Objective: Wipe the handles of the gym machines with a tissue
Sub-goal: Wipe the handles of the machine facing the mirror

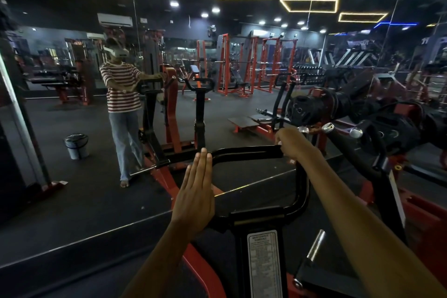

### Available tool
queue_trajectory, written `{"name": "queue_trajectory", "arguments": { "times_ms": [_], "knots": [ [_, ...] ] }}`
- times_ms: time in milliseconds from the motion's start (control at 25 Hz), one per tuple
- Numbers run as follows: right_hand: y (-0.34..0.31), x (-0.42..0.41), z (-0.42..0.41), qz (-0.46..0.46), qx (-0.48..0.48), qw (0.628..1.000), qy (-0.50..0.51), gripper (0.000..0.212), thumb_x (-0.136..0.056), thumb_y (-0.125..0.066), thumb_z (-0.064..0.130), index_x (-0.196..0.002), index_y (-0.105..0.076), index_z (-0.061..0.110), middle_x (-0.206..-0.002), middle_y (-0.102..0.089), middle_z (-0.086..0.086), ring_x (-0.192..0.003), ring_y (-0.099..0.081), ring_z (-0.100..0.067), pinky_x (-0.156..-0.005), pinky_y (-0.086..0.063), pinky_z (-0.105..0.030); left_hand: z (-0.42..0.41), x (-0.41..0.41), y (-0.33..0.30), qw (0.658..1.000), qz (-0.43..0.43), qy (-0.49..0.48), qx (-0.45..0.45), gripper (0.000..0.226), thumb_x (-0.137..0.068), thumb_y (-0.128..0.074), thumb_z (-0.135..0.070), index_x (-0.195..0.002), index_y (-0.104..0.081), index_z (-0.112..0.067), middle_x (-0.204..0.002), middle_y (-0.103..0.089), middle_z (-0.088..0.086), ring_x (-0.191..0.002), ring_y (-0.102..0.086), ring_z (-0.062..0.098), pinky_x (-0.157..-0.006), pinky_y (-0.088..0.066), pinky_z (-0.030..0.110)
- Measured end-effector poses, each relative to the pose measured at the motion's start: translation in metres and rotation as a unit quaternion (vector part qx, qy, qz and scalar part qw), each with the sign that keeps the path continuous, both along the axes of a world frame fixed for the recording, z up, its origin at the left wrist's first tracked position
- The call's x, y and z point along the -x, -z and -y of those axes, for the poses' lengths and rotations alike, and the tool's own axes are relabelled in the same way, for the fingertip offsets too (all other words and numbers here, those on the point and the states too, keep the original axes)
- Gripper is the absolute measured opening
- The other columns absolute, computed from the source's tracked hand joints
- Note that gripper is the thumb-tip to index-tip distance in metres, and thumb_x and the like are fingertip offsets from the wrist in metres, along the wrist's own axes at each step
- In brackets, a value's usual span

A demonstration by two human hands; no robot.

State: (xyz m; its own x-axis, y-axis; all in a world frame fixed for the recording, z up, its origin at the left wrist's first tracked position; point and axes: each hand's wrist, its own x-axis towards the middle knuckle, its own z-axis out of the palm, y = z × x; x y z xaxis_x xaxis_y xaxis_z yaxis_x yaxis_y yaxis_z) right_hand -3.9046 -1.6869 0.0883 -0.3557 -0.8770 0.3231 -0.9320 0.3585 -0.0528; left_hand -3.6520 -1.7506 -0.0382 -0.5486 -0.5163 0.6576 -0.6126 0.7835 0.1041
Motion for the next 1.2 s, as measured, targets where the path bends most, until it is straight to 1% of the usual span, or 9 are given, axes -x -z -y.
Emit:
{"name": "queue_trajectory", "arguments": {
  "times_ms": [320,440,680,800,920,1000,1040,1160,1200],
  "knots": [
    [-0.003,-0.050,0.026,0.003,-0.003,0.998,-0.065,0.011,-0.086,-0.057,0.001,-0.096,-0.060,0.003,-0.095,-0.063,-0.013,-0.087,-0.061,-0.022,-0.081,-0.050,-0.030,-0.003,0.000,-0.001,1.000,-0.008,0.006,-0.007,0.069,-0.089,-0.028,-0.018,-0.149,0.005,-0.006,-0.158,0.013,0.009,-0.146,0.012,0.019,-0.119,-0.003,0.038],
    [-0.002,-0.077,0.035,0.017,0.008,0.994,-0.110,0.013,-0.086,-0.057,0.003,-0.099,-0.061,0.004,-0.097,-0.063,-0.012,-0.088,-0.061,-0.021,-0.085,-0.051,-0.031,-0.003,0.001,0.000,1.000,-0.006,0.001,-0.005,0.069,-0.090,-0.032,-0.015,-0.149,0.003,-0.005,-0.158,0.011,0.012,-0.146,0.010,0.021,-0.119,-0.010,0.042],
    [0.018,-0.123,0.019,0.039,0.168,0.964,-0.204,0.022,-0.090,-0.055,0.006,-0.111,-0.060,0.003,-0.111,-0.061,-0.012,-0.105,-0.057,-0.019,-0.092,-0.041,-0.022,-0.003,0.001,0.001,1.000,-0.002,-0.002,-0.003,0.069,-0.091,-0.032,-0.015,-0.149,0.002,-0.004,-0.158,0.009,0.013,-0.146,0.006,0.023,-0.118,-0.014,0.044],
    [0.056,-0.122,-0.005,0.103,0.395,0.901,-0.145,0.015,-0.089,-0.060,0.008,-0.103,-0.064,0.003,-0.098,-0.063,-0.011,-0.086,-0.060,-0.015,-0.075,-0.047,-0.015,-0.004,0.000,0.001,1.000,-0.014,-0.002,0.000,0.069,-0.091,-0.032,-0.015,-0.149,0.004,-0.006,-0.158,0.010,0.011,-0.146,0.007,0.021,-0.120,-0.008,0.041],
    [0.081,-0.105,-0.029,0.259,0.570,0.779,0.015,0.011,-0.086,-0.064,0.008,-0.097,-0.063,0.006,-0.098,-0.058,-0.006,-0.078,-0.058,-0.010,-0.063,-0.044,-0.011,-0.005,0.000,0.000,1.000,-0.013,0.004,0.001,0.070,-0.091,-0.034,-0.013,-0.149,0.004,-0.006,-0.158,0.011,0.010,-0.146,0.008,0.021,-0.120,-0.007,0.040],
    [0.077,-0.081,-0.036,0.398,0.597,0.689,0.108,0.019,-0.084,-0.064,0.004,-0.102,-0.059,0.008,-0.107,-0.056,-0.004,-0.080,-0.055,-0.001,-0.058,-0.044,-0.009,-0.004,-0.001,0.000,1.000,-0.009,0.003,0.000,0.069,-0.091,-0.033,-0.014,-0.149,0.004,-0.006,-0.158,0.010,0.010,-0.146,0.008,0.021,-0.118,-0.009,0.041],
    [0.075,-0.068,-0.035,0.441,0.585,0.668,0.132,0.025,-0.083,-0.064,0.002,-0.106,-0.057,0.008,-0.109,-0.057,-0.003,-0.080,-0.055,0.000,-0.057,-0.044,-0.008,-0.003,-0.001,0.000,1.000,-0.009,0.002,-0.002,0.069,-0.091,-0.032,-0.014,-0.149,0.003,-0.006,-0.158,0.010,0.010,-0.146,0.008,0.021,-0.118,-0.009,0.041],
    [0.071,-0.051,-0.024,0.497,0.521,0.673,0.168,0.024,-0.080,-0.068,0.005,-0.103,-0.062,0.006,-0.103,-0.063,-0.003,-0.080,-0.056,-0.005,-0.068,-0.045,-0.012,-0.002,0.001,0.000,1.000,-0.007,0.006,-0.008,0.070,-0.090,-0.032,-0.014,-0.149,0.003,-0.006,-0.158,0.011,0.010,-0.146,0.009,0.021,-0.118,-0.008,0.041],
    [0.073,-0.052,-0.018,0.517,0.506,0.667,0.177,0.019,-0.080,-0.069,0.007,-0.099,-0.065,0.005,-0.098,-0.066,-0.004,-0.078,-0.059,-0.006,-0.073,-0.050,-0.020,-0.003,0.001,0.000,1.000,-0.007,0.008,-0.010,0.070,-0.090,-0.033,-0.014,-0.149,0.004,-0.006,-0.158,0.012,0.010,-0.146,0.010,0.021,-0.118,-0.008,0.041]
  ]
}}
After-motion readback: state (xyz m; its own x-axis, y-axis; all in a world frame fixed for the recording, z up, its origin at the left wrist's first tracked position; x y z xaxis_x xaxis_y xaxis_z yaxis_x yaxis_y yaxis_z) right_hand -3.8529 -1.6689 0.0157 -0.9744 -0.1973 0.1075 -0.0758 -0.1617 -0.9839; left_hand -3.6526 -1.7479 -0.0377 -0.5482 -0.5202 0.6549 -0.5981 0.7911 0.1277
